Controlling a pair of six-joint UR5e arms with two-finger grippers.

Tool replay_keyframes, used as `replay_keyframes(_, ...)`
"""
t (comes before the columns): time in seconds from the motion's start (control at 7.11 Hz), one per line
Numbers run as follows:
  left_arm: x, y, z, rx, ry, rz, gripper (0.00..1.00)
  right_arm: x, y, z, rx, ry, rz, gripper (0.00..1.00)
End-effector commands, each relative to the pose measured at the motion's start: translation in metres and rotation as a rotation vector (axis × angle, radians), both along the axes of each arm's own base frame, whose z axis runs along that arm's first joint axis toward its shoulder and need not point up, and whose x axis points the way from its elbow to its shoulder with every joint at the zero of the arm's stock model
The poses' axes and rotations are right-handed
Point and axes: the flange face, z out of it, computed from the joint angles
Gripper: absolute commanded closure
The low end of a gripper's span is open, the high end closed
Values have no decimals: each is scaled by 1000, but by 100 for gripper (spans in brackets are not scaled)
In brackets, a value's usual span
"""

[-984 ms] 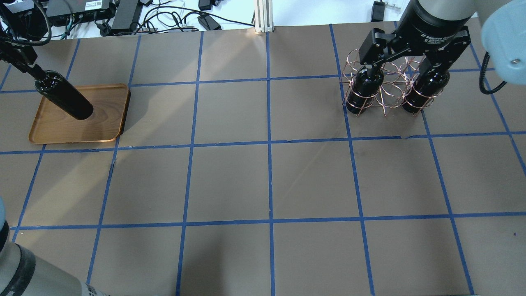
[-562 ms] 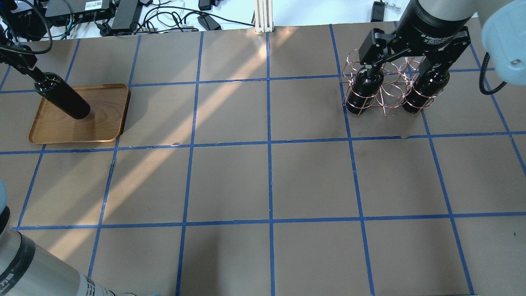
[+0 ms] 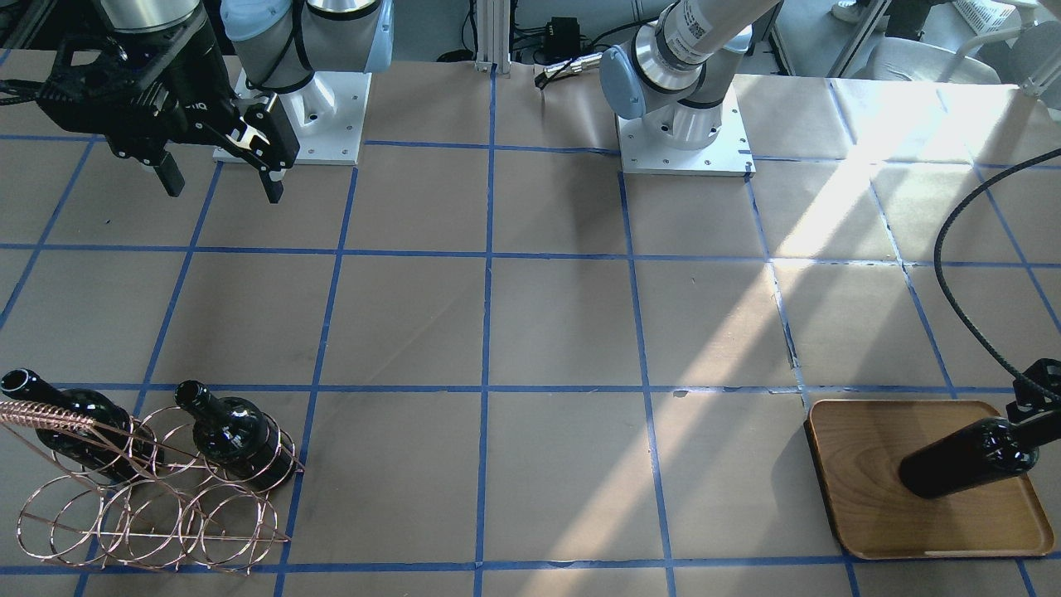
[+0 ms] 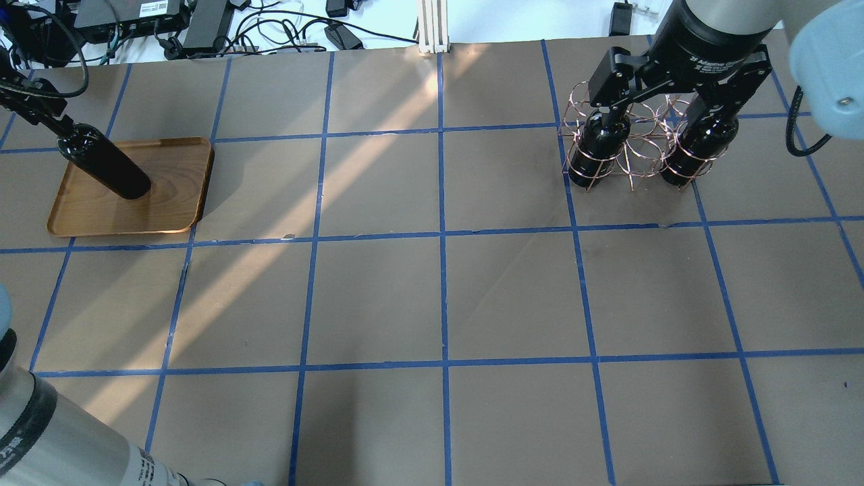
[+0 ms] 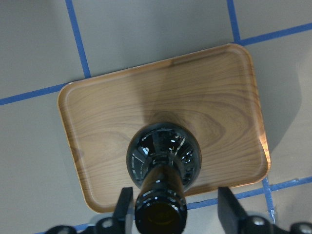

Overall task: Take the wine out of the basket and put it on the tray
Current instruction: 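Lower the bottle onto the tray, laying it down, and open the left gripper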

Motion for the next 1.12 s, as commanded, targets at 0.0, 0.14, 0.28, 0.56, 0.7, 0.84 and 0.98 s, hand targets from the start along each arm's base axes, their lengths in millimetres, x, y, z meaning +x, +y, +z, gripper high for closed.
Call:
replay_keyframes(0.0, -7, 13, 24, -12, -8, 2, 0, 0, 0, 0, 0, 0, -1, 0)
replay_keyframes(0.14, -15, 25, 41, 4, -2, 13, 0, 0, -1, -1, 0, 0, 2, 0)
replay_keyframes(0.28, -30, 39, 64, 7, 1, 23, 0, 0, 0, 0, -1, 0, 2, 0)
replay_keyframes(0.56, -100, 67, 108, -6, 24, 146, 0, 0, 0, 0, 0, 2, 2, 0)
replay_keyframes(0.7, -151, 82, 124, -20, 21, 148, 0, 0, 0, 0, 0, 1, 1, 0)
replay_keyframes(0.84, -189, 101, 132, -15, 35, 243, 0, 0, 0, 0, 0, 3, 0, 0)
replay_keyframes(0.98, -227, 116, 138, -23, 34, 270, 0, 0, 0, 0, 0, 3, 0, 0)
